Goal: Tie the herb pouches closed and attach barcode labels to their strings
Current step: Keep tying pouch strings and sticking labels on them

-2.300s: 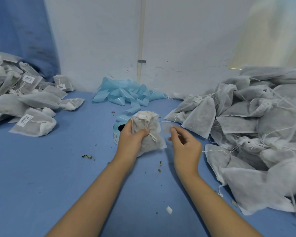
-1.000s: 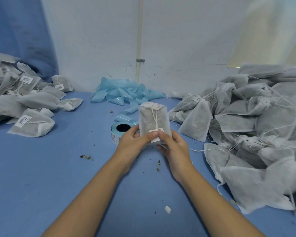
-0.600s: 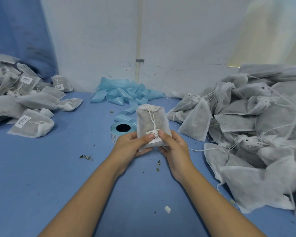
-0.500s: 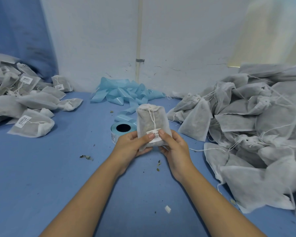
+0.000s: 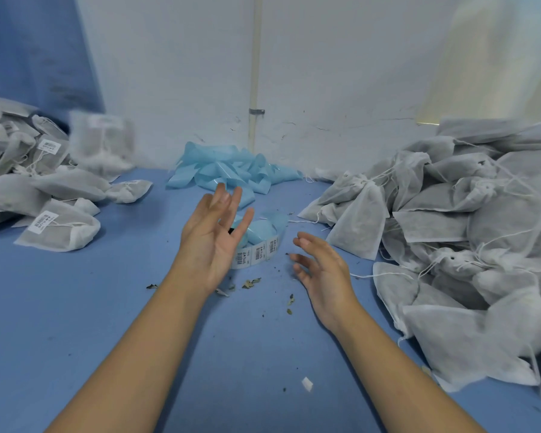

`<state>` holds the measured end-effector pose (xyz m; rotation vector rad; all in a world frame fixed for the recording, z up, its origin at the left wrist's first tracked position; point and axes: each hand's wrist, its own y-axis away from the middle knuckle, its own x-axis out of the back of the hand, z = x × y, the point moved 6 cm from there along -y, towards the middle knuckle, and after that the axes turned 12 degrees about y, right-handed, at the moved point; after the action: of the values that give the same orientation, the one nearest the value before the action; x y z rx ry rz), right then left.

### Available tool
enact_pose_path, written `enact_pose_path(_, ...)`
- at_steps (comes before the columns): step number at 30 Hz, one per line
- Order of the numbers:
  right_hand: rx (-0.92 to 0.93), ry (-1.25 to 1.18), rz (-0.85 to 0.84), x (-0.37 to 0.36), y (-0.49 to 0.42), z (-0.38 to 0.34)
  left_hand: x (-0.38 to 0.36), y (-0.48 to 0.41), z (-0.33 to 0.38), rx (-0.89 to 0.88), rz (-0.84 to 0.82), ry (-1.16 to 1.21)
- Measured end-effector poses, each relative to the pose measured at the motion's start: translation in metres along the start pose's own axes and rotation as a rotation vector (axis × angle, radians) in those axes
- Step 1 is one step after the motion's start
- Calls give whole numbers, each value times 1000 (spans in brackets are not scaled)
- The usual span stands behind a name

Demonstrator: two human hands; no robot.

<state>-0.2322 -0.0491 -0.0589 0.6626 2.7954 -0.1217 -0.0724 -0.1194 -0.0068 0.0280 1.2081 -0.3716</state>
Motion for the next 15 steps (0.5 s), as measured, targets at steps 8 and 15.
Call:
enact_pose_path(8,197,263,316,28,-5,-15,-5,11,-21,99,-92,-364)
enact_pose_path(15,120,238,453,56,-17,-18,1,13,-32,153,-90,-499)
